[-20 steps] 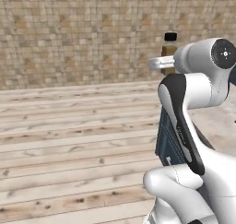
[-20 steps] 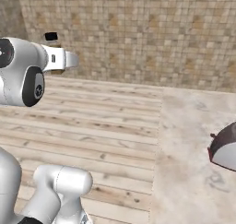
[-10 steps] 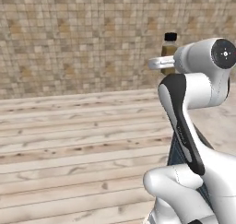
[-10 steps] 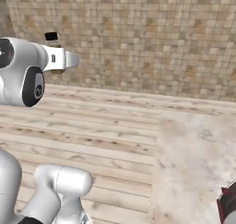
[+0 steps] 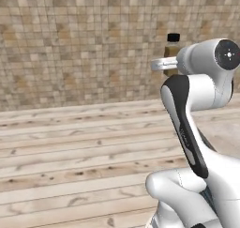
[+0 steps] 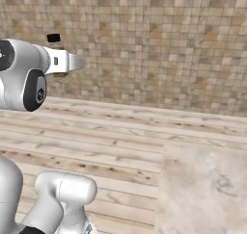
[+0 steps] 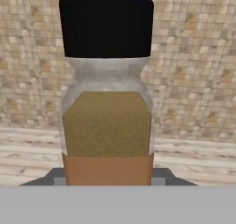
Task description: Take the cinnamon bottle from the cabinet and place it on the dining table, next to the plate with the cupcake. Then take the chocolate from the dining counter and place it on the cupcake plate.
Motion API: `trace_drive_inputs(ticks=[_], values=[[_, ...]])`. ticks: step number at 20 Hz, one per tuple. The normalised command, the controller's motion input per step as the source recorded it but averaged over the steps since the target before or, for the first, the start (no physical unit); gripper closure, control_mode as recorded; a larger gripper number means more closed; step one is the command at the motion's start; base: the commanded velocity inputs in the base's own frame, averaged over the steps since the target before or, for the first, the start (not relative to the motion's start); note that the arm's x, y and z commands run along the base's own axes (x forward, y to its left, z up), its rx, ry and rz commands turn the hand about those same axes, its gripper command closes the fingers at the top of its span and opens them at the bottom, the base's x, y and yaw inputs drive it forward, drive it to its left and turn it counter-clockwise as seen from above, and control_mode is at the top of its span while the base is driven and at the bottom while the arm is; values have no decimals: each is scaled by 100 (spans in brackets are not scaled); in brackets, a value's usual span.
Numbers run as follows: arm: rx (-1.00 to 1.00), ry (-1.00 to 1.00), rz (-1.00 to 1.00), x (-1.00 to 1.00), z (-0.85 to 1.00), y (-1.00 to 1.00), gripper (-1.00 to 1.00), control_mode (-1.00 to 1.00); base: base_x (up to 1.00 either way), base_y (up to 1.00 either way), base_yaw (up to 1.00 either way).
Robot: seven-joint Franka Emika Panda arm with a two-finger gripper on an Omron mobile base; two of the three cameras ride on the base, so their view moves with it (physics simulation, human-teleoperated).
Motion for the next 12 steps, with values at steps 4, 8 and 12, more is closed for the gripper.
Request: trace_drive_inputs(ticks=[4, 8, 12], values=[[0, 0, 0, 0, 0, 0, 100, 100, 81, -19, -8], [0, 0, 0, 0, 0, 0, 100, 100, 79, -18, -11], [0, 0, 0, 0, 0, 0, 100, 100, 69, -16, -22]])
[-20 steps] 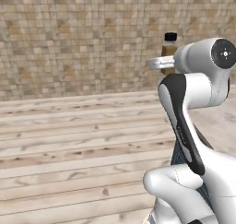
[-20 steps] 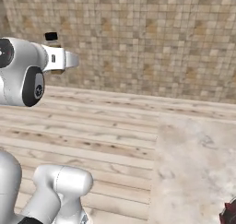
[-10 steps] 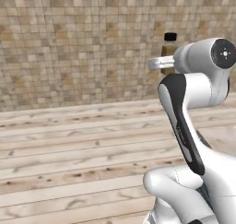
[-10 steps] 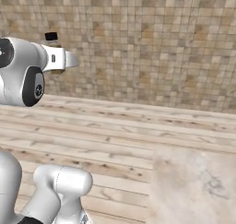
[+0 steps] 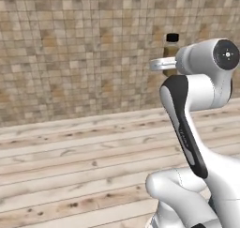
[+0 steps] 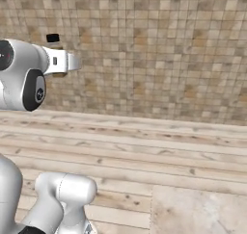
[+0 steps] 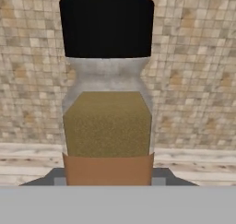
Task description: Take the cinnamon bottle from the cabinet and place it on the dining table, next to the plate with the cupcake. Then take the chocolate from the dining counter and place it on the cupcake plate.
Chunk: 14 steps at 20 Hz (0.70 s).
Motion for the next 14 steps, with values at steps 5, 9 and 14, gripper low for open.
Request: trace_drive_inputs(ticks=[5, 9, 14], values=[[0, 0, 0, 0, 0, 0, 100, 100, 56, -13, -35], [0, 0, 0, 0, 0, 0, 100, 100, 55, -10, -38], [0, 0, 0, 0, 0, 0, 100, 100, 69, -1, -30]])
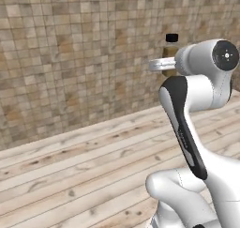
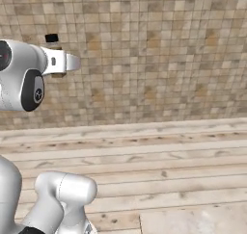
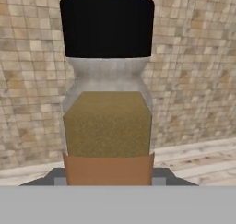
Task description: Take the cinnamon bottle from the cabinet and place it on the dining table, next to the plate with the cupcake. Then take the chocolate from the dining counter and place it on the cupcake plate.
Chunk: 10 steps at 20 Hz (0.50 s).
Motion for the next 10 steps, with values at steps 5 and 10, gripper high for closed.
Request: trace_drive_inputs(ticks=[5, 10], values=[[0, 0, 0, 0, 0, 0, 100, 100, 72, 0, -29], [0, 0, 0, 0, 0, 0, 100, 100, 51, 1, -52]])
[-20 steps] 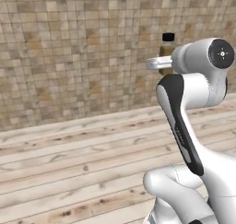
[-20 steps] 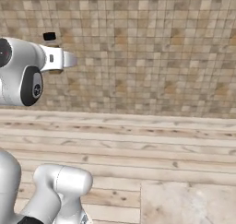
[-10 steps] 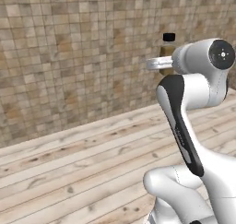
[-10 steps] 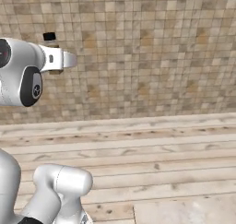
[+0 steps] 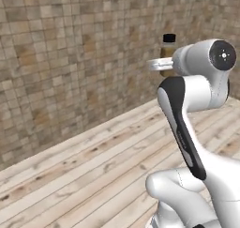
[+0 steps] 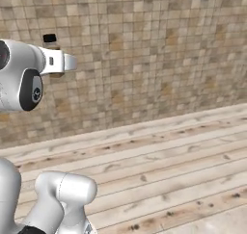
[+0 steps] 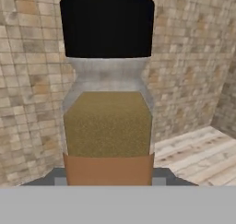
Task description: Take the cinnamon bottle from the cabinet and place it on the dining table, next to the plate with the cupcake. Then take the chocolate from the dining counter and place it on the cupcake plate.
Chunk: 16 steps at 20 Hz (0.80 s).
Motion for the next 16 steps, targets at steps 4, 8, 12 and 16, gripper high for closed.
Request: trace_drive_inputs(ticks=[4, 8, 12, 16], values=[[0, 0, 0, 0, 0, 0, 100, 100, 42, 3, -62], [0, 0, 0, 0, 0, 0, 100, 100, 48, 2, -55], [0, 0, 0, 0, 0, 0, 100, 100, 57, 0, -46], [0, 0, 0, 0, 0, 0, 100, 100, 69, 0, -34]])
